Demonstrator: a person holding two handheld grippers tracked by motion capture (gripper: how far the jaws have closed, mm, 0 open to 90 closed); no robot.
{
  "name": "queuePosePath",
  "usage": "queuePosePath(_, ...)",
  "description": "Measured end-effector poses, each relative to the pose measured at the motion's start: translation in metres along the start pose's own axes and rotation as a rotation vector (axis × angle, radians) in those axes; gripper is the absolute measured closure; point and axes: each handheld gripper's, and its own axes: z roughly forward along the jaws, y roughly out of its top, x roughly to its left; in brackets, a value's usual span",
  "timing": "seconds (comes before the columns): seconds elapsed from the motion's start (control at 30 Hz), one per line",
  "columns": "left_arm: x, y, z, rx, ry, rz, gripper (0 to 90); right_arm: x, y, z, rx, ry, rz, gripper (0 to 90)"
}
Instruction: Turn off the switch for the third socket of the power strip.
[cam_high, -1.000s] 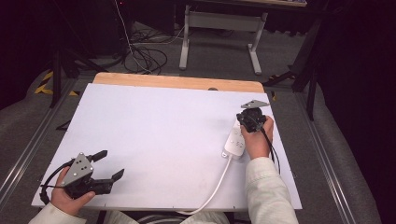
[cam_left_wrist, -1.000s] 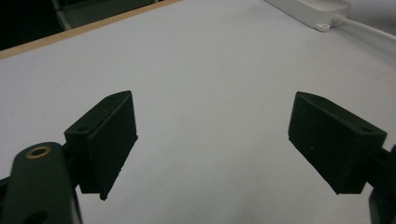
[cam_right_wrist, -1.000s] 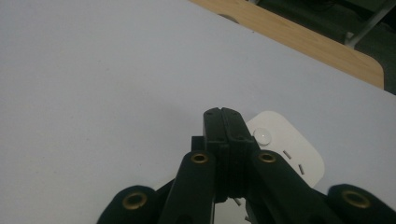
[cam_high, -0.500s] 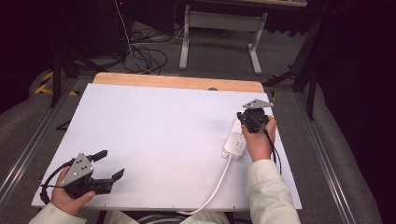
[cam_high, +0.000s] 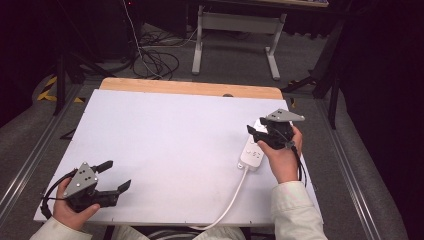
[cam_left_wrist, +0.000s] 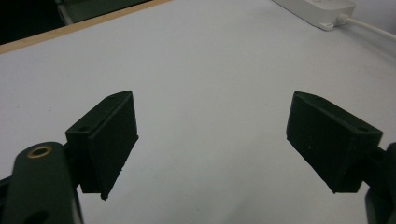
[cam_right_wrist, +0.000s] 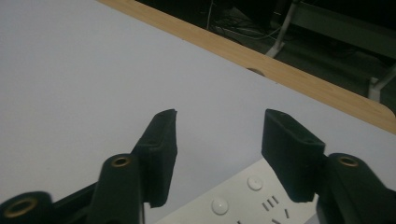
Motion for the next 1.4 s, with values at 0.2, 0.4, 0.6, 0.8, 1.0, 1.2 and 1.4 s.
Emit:
queuePosePath(0.2, 0.000, 0.000, 0.000, -0.004, 0.011, 0.005, 17.2, 0.008, -0.002, -0.019, -0.032, 0.042, 0.007, 34.9)
queuePosePath(0.4, 0.001, 0.000, -0.001, -0.009, 0.004, -0.017, 17.2, 0.015, -0.010, -0.040, -0.076, 0.101, 0.043, 31.2)
queuePosePath(0.6, 0.002, 0.001, -0.001, -0.001, -0.003, -0.012, 17.2, 0.019, -0.022, -0.055, -0.094, 0.124, 0.053, 28.6)
queuePosePath(0.8, 0.000, 0.002, -0.003, 0.003, -0.009, -0.010, 17.2, 0.027, -0.036, -0.066, -0.101, 0.183, 0.046, 26.4)
queuePosePath(1.0, 0.000, 0.003, -0.005, -0.001, -0.020, -0.033, 17.2, 0.034, -0.050, -0.071, -0.122, 0.237, 0.033, 24.6)
queuePosePath(1.2, 0.000, 0.003, -0.007, -0.007, -0.021, -0.043, 17.3, 0.043, -0.067, -0.067, -0.142, 0.316, 0.049, 23.2)
queuePosePath(1.4, -0.001, 0.001, -0.008, -0.003, -0.005, -0.010, 17.2, 0.048, -0.088, -0.056, -0.112, 0.346, 0.045, 23.2)
